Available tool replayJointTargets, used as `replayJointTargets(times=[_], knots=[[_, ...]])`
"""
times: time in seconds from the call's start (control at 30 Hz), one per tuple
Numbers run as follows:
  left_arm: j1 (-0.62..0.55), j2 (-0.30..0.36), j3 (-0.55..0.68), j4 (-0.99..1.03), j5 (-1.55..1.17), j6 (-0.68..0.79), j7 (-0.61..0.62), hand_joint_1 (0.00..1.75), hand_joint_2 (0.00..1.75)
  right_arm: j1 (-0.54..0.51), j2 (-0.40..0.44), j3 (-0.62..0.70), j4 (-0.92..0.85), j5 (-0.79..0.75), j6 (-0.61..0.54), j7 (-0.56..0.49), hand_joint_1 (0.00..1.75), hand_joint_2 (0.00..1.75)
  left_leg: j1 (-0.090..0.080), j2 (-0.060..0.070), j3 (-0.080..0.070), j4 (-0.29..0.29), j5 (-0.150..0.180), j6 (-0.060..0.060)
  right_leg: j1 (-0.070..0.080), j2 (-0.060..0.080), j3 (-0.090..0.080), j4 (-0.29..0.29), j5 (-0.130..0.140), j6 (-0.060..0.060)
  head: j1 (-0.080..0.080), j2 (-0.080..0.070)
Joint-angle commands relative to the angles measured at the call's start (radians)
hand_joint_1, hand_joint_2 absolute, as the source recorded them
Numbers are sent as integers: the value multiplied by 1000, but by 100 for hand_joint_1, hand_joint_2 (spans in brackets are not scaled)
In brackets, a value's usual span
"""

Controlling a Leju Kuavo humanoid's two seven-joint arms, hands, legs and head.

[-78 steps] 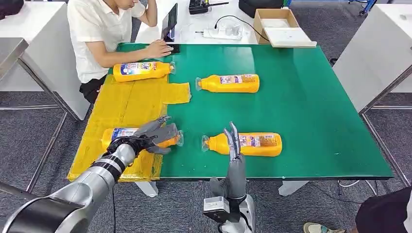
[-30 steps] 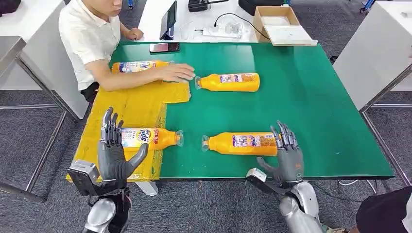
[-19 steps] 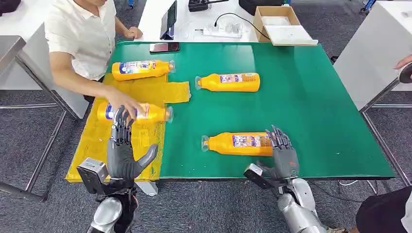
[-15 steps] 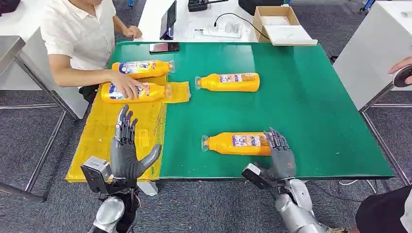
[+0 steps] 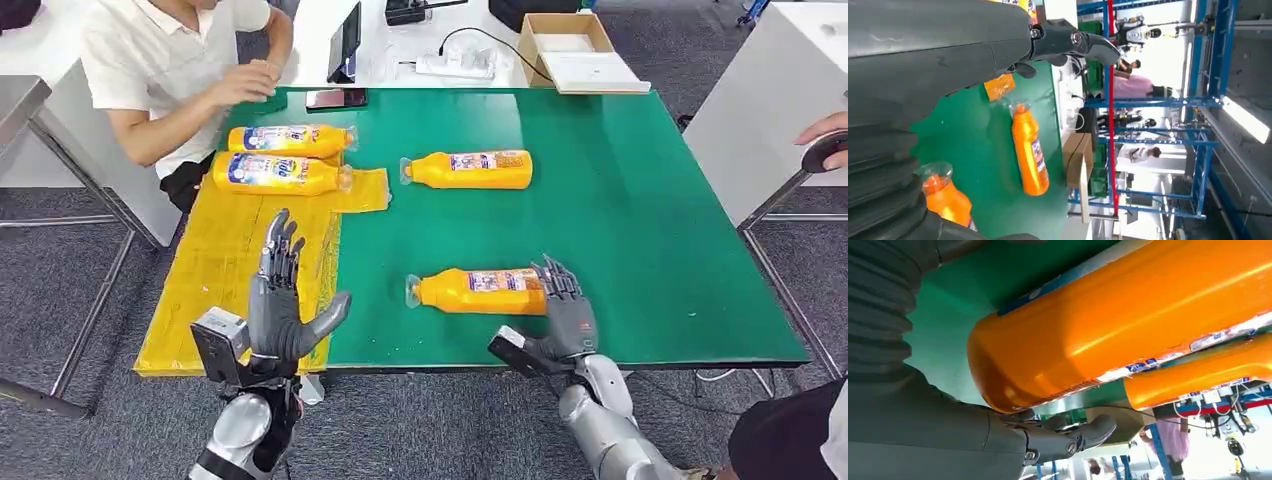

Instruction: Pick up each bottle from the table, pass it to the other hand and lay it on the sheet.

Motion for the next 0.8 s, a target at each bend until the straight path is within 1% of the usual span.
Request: replayJointTargets(times=[0.03, 0.13, 0.23, 0.3, 0.33, 0.37, 0.5, 0.53, 0.6, 0.7, 0.8], knots=[[-42, 16, -33, 69, 28, -9, 20, 0, 175, -11, -3, 62, 80, 60, -65, 74, 0, 175, 1, -1, 6, -2, -1, -2, 2, -3, 7, -2, -2, -3, 0, 0], [-44, 17, -35, 66, 39, -18, 31, 0, 175, 8, -7, 52, 24, 137, -65, 116, 0, 175, 1, 0, 4, -1, 0, -1, 1, -2, 4, -1, -1, -2, 0, 0], [-44, 17, -35, 66, 39, -18, 31, 0, 175, 8, -7, 52, 24, 137, -65, 116, 0, 175, 1, 0, 7, -1, -1, -2, 1, -2, 7, -2, -1, -3, 0, 0], [-42, 18, -38, 62, 40, -20, 32, 0, 175, 13, -4, 43, 3, 167, -65, 122, 0, 175, 0, 0, 7, -1, 0, -2, 1, -2, 7, -1, 0, -2, 0, 0], [-43, 19, -41, 61, 42, -24, 35, 0, 175, 25, -1, 30, -37, 174, -65, 96, 0, 175, 0, 1, 7, -1, 0, -2, 1, -1, 7, -1, 0, -2, 0, 0], [-44, 20, -45, 61, 45, -29, 38, 0, 175, 49, 13, -16, -97, 219, -65, 80, 0, 175, 1, 0, 9, -1, 0, -2, 1, -2, 8, -2, -1, -2, 0, 0], [-41, 22, -51, 53, 51, -35, 40, 0, 175, 69, 42, -86, -169, 303, -65, 54, 0, 175, 0, 0, 8, -1, -1, -2, 1, -2, 8, -1, -1, -2, 0, 0], [-40, 23, -53, 48, 53, -36, 40, 0, 175, 95, 56, -122, -246, 333, -65, 24, 0, 175, 1, 0, 9, -1, -1, -2, 1, -2, 9, -1, -1, -2, 0, 0], [-38, 28, -54, 42, 55, -37, 39, 0, 175, 104, 81, -185, -277, 345, -65, -19, 0, 175, 0, 1, 7, -1, -1, -1, 0, -1, 7, 0, -1, -2, 0, 0], [-38, 28, -54, 42, 55, -37, 39, 0, 175, 104, 81, -185, -277, 345, -65, -19, 0, 175, 1, 1, 8, -1, -2, -3, 1, -1, 8, 0, -2, -3, 0, 0], [-38, 28, -54, 42, 55, -37, 39, 0, 175, 104, 81, -185, -277, 345, -65, -19, 0, 175, 0, 1, 4, 0, -1, -1, 0, 0, 4, 0, -1, -1, 0, 0]])
